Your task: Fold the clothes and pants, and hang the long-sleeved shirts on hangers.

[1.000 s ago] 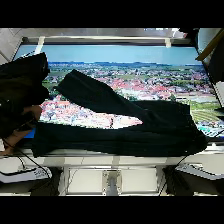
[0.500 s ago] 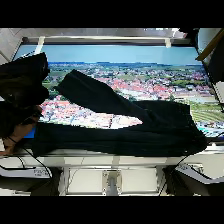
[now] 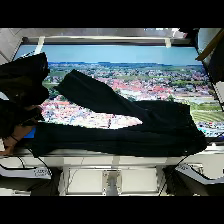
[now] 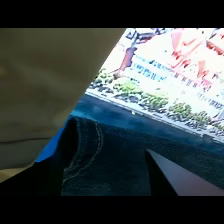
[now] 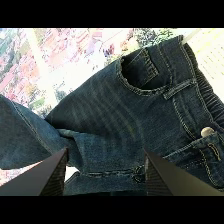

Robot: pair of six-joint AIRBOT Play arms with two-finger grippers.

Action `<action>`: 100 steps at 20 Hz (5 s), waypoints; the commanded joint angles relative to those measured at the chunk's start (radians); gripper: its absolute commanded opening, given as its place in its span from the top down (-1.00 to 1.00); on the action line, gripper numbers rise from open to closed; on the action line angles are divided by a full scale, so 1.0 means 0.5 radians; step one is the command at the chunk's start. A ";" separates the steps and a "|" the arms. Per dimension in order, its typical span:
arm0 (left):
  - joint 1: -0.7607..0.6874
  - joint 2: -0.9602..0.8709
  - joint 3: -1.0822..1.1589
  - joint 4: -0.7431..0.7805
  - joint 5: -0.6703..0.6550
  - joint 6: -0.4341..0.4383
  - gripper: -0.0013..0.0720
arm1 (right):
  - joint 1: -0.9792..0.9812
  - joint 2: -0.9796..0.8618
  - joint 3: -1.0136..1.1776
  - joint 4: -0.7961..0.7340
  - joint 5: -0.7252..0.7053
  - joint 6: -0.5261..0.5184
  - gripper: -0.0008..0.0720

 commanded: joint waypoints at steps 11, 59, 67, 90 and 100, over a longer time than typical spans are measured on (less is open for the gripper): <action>-0.074 -0.105 0.018 -0.257 -0.004 0.197 0.92 | 0.000 0.002 0.002 -0.001 0.003 0.002 -0.26; -0.323 0.311 0.280 -0.024 0.900 -0.257 0.92 | 1.047 -1.107 0.294 -0.284 -1.646 -0.182 -0.35; -0.292 0.420 0.273 0.029 0.401 -0.349 -0.97 | 0.647 -0.893 0.500 -0.494 -0.722 -0.144 -0.25; -0.390 -0.024 -0.123 -0.039 1.170 -1.047 0.92 | 0.374 -0.680 0.024 -0.333 -0.243 -0.369 -0.25; -0.390 0.363 -0.123 -0.031 1.058 -0.844 0.92 | 0.333 -0.685 -0.446 -0.663 -0.365 -0.546 -0.39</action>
